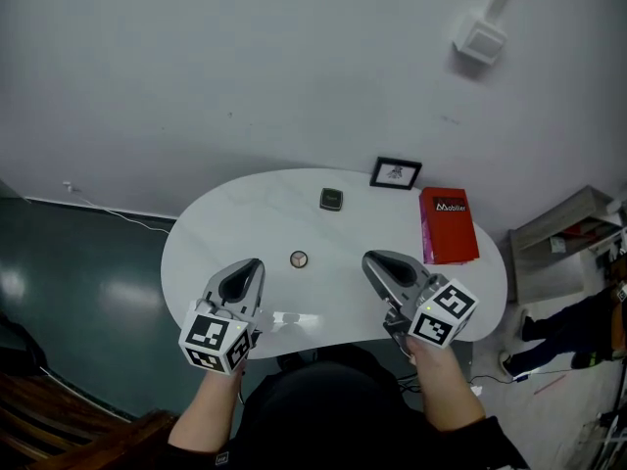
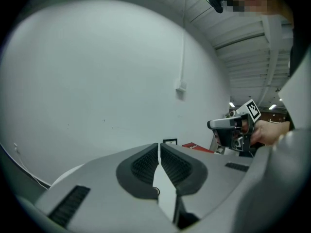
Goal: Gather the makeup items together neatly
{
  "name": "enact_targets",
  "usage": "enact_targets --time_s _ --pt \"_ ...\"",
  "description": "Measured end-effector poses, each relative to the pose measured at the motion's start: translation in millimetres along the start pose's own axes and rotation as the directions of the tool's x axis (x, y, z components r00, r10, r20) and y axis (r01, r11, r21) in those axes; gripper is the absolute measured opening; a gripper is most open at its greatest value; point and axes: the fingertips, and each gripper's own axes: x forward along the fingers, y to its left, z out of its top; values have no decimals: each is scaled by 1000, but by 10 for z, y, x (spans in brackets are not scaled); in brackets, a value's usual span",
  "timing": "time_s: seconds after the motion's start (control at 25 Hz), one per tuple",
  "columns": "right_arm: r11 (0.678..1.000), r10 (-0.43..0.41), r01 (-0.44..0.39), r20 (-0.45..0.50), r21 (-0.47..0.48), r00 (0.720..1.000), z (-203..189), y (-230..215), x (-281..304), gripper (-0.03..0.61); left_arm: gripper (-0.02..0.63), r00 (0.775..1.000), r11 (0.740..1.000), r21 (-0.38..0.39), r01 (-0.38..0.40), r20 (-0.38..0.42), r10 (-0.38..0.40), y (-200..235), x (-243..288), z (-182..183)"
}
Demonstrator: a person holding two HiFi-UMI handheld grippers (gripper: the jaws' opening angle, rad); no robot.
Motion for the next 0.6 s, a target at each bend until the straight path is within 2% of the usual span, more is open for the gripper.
enact_targets --time_s 0.32,0.6 --pt "999 44 -44 -42 -20 998 57 -465 332 38 26 1000 999 -42 -15 3 16 99 375 123" --pt "992 102 -109 -124 -57 987 2 -1003 710 45 26 997 999 -39 -31 76 34 212 822 350"
